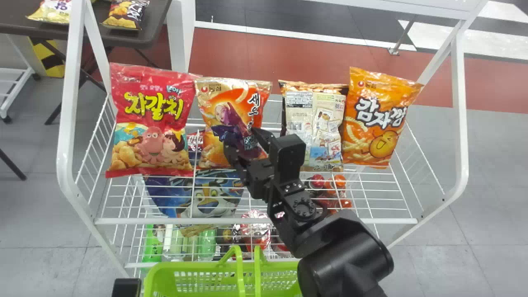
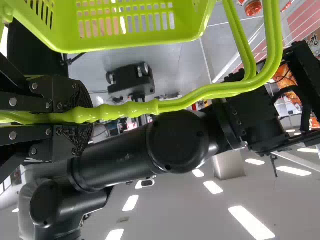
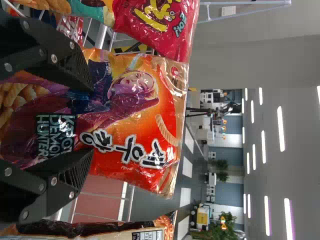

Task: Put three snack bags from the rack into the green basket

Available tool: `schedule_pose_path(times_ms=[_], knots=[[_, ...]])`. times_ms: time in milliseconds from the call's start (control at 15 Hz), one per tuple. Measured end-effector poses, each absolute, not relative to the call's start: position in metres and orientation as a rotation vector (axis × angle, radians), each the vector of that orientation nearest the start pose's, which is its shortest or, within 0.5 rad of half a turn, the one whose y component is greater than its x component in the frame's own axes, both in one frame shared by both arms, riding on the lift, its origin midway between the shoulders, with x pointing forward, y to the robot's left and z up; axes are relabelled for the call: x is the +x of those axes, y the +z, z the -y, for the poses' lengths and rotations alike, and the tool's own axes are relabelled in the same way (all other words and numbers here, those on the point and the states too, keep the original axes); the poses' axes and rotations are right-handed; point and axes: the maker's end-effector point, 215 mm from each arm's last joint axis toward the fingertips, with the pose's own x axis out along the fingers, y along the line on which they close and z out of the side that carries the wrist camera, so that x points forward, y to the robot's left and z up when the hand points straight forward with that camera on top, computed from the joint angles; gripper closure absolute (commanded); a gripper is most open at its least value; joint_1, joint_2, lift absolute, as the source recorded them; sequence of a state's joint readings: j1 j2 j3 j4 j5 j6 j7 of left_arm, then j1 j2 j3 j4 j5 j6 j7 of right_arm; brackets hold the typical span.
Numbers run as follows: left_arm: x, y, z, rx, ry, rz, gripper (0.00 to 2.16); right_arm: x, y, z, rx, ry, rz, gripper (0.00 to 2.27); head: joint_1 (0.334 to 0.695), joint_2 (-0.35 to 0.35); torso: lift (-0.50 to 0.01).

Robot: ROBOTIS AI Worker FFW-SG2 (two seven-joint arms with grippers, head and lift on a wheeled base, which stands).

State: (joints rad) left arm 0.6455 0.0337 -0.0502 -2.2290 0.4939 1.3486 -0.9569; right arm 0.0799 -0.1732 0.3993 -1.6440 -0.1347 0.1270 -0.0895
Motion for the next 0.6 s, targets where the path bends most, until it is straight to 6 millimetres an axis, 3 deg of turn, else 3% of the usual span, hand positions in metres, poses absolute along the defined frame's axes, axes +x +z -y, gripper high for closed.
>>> schedule_pose_path(times_ms=[600], knots=[[0.137, -0.4, 0.035, -1.003, -1.176, -1.073, 2.07, 0.492, -0.396, 0.09, -0.005, 0.297, -0.175, 1.99, 0.695, -0.229, 0.0]])
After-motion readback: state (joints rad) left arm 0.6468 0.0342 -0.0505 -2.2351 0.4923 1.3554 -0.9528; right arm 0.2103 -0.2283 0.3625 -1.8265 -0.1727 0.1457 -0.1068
